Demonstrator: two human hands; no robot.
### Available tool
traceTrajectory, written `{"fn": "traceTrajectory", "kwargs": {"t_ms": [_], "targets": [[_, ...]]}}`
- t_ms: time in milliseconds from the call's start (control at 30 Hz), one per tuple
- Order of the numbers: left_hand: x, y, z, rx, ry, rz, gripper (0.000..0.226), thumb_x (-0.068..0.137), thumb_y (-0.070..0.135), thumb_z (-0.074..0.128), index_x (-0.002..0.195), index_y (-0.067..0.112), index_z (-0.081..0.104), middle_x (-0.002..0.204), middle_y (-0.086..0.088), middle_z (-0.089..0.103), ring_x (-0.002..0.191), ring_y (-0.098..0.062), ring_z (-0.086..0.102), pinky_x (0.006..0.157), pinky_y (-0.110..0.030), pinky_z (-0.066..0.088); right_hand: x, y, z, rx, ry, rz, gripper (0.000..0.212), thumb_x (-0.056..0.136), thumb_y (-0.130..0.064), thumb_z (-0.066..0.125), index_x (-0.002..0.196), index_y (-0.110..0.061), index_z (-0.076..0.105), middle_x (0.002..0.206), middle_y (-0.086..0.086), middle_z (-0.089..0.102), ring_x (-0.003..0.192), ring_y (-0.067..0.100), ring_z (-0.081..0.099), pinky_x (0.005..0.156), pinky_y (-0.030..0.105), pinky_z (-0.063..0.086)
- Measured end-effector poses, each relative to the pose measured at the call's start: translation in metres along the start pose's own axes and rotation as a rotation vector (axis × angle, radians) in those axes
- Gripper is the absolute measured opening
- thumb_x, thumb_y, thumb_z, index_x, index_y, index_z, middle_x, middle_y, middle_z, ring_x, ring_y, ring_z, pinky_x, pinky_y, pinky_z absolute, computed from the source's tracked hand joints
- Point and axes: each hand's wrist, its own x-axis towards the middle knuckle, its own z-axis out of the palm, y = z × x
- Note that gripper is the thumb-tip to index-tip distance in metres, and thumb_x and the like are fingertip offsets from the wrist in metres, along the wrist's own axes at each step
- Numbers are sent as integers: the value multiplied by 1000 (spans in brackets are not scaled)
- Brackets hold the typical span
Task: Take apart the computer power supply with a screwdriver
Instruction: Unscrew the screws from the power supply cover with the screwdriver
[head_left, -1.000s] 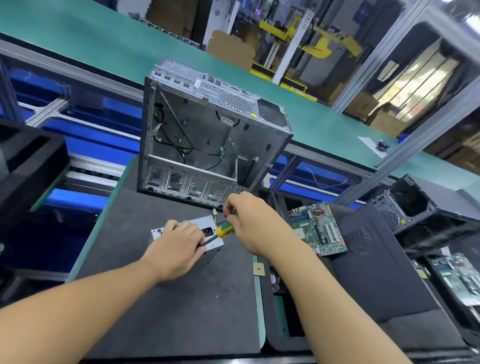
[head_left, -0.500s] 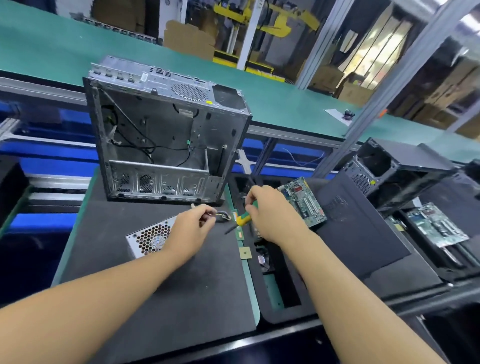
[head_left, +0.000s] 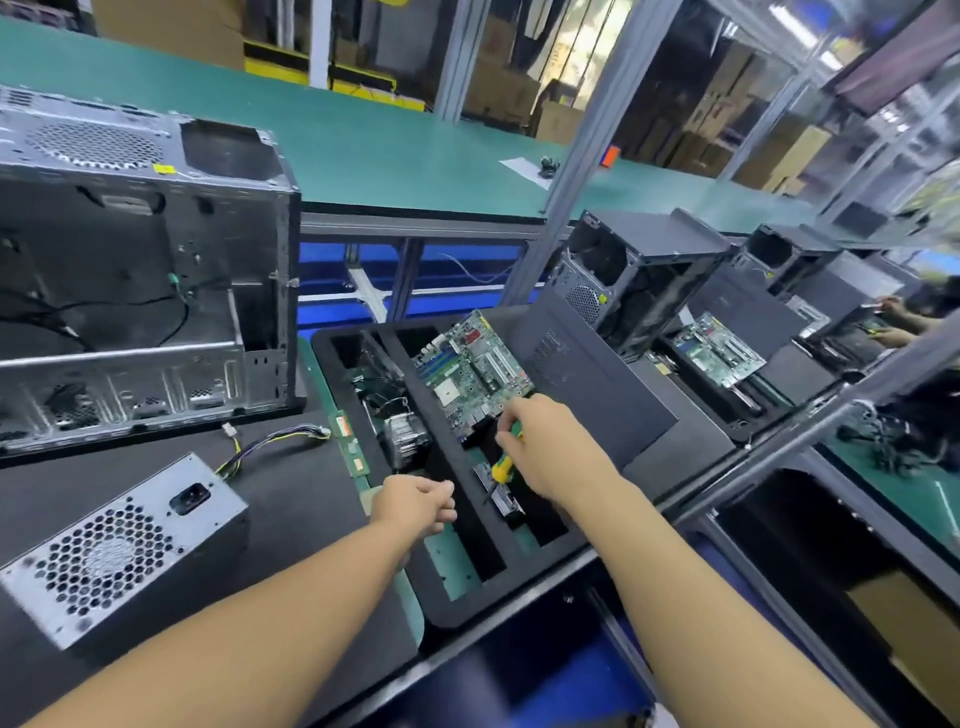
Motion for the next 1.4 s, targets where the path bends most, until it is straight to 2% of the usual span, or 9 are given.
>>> {"fn": "traceTrajectory", "kwargs": {"t_ms": [233,333,400,500,667,900,1167,1300,1400], "targets": [[17,16,-8,196,-103,-133,54,102,60,28,90,14,54,91,3,54,90,-22,52,93,-37,36,15,9,-6,-26,-3,25,12,99,-18,50,102,-11,60,104,5,54,92,26,55,80,39,48],[13,28,-36,518,-80,132,42,103,50,35,85,19,56,84,8,61,86,-21,55,75,-31,38,25,-9,-4,1,3,-20,13,100,-20,50,101,-12,60,106,5,55,92,25,55,80,39,49],[9,33,-65,819,-68,383,29,101,43,46,113,26,66,124,4,64,118,-21,56,90,-28,42,32,-28,0,25,11,-69,14,100,-23,51,103,-13,59,106,4,56,91,21,51,81,36,45],[1,37,-124,1329,-188,562,47,93,53,54,139,40,52,162,13,25,148,-9,24,116,-36,22,39,-65,5,62,18,-157,15,99,-23,52,108,-12,57,107,5,56,88,19,47,74,32,37],[-23,27,-218,1768,-125,347,84,69,81,55,145,58,26,164,13,-15,152,-30,-7,115,-63,7,39,-132,11,118,26,-298,14,98,-23,53,107,-13,56,104,5,55,87,22,52,71,31,36],[-46,13,-249,1620,302,284,62,75,58,58,130,47,31,142,10,26,111,-32,39,73,-41,37,24,-198,19,169,29,-434,10,97,-26,54,100,-16,57,102,0,54,79,10,44,68,25,29],[-68,17,-319,1168,588,-308,100,78,87,34,154,25,17,154,-13,19,126,-44,45,81,-43,45,8,-222,17,194,16,-484,5,97,-25,54,93,-22,54,92,-6,52,66,-7,50,60,22,30],[-80,8,-322,1278,652,-129,94,80,88,21,149,26,31,147,-13,34,128,-38,42,90,-45,43,-3,-238,18,241,-6,-523,6,97,-24,53,92,-20,54,95,-5,53,73,-10,53,59,17,34],[-84,-4,-320,1401,612,333,67,91,71,29,149,38,32,155,-4,29,142,-27,24,112,-48,26,-12,-247,18,280,-30,-574,5,96,-23,53,93,-19,54,92,-5,54,72,6,46,63,26,37]]}}
